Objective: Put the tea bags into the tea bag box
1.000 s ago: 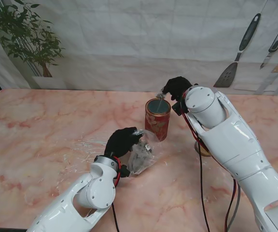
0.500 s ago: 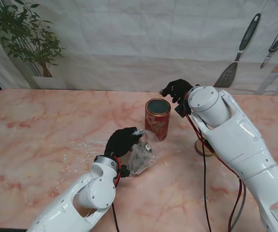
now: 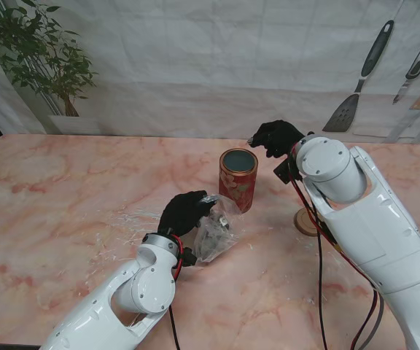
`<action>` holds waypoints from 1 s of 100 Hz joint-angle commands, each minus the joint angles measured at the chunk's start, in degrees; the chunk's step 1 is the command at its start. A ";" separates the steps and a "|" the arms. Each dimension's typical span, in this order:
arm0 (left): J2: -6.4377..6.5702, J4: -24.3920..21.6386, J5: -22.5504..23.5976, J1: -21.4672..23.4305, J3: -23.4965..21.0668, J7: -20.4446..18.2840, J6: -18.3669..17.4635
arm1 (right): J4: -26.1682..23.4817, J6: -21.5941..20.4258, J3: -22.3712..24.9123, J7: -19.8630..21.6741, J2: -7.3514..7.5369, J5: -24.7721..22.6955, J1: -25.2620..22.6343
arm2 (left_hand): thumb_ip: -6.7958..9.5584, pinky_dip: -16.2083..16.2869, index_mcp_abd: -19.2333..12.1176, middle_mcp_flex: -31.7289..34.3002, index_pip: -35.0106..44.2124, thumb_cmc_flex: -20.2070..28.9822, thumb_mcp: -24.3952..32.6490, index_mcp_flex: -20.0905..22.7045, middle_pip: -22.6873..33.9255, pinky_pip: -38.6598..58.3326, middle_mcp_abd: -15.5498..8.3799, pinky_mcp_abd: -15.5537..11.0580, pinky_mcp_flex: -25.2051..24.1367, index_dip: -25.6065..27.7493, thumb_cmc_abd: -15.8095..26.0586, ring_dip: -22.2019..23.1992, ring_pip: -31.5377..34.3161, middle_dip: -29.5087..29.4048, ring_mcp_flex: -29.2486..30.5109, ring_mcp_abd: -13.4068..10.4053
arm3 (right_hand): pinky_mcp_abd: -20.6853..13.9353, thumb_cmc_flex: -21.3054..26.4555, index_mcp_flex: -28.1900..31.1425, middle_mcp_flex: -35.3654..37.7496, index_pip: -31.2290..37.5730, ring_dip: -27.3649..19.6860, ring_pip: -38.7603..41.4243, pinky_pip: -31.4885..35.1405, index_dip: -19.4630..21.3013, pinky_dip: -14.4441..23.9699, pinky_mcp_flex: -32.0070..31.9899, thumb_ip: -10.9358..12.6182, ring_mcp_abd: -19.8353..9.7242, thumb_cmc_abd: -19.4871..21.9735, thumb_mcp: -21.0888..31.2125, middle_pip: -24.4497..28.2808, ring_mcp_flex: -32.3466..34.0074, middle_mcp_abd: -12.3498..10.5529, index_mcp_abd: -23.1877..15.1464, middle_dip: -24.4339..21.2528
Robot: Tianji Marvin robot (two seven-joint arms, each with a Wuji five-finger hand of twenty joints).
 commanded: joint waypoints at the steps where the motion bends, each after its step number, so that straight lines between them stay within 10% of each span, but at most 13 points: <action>1: -0.28 -0.50 -0.22 -0.39 0.07 -0.73 0.49 | -1.43 -1.38 0.54 1.60 0.85 0.72 -2.18 | 0.14 -0.31 8.51 -0.31 6.66 3.33 0.75 4.72 -5.04 17.92 -1.22 -4.51 -5.72 2.48 1.37 -0.12 31.50 -0.85 10.33 7.78 | 0.18 1.57 1.59 1.08 1.02 0.39 1.76 1.26 -1.23 0.53 0.41 -2.90 -0.73 0.81 -0.79 0.44 1.39 -0.81 -0.98 -0.68; 48: -0.62 -0.96 -0.07 -1.16 0.38 -0.10 1.82 | -4.89 -13.32 5.18 11.76 3.28 9.79 -10.51 | 0.15 -0.24 8.46 -0.19 6.73 3.37 0.76 4.80 -5.02 17.92 -1.26 -4.59 -5.70 2.51 1.34 -0.12 31.50 -0.88 10.33 7.78 | 0.52 0.90 5.13 2.98 -1.67 1.40 4.69 3.40 -3.08 1.85 1.07 -3.12 0.29 3.92 -2.62 1.26 2.83 0.67 1.86 -0.52; 100: -0.83 -1.12 -0.20 -0.75 0.62 1.05 0.14 | 1.29 -22.43 -0.69 19.80 4.39 15.08 -9.57 | 0.16 -0.20 8.59 -0.23 6.67 3.41 0.77 4.82 -5.04 17.92 -1.15 -4.66 -5.70 2.49 1.33 -0.12 31.50 -0.91 10.33 7.78 | 0.35 5.26 8.20 5.34 -2.56 1.33 5.86 4.01 -9.73 2.46 1.75 -3.15 0.37 6.34 -5.52 2.45 4.29 0.31 1.12 -0.75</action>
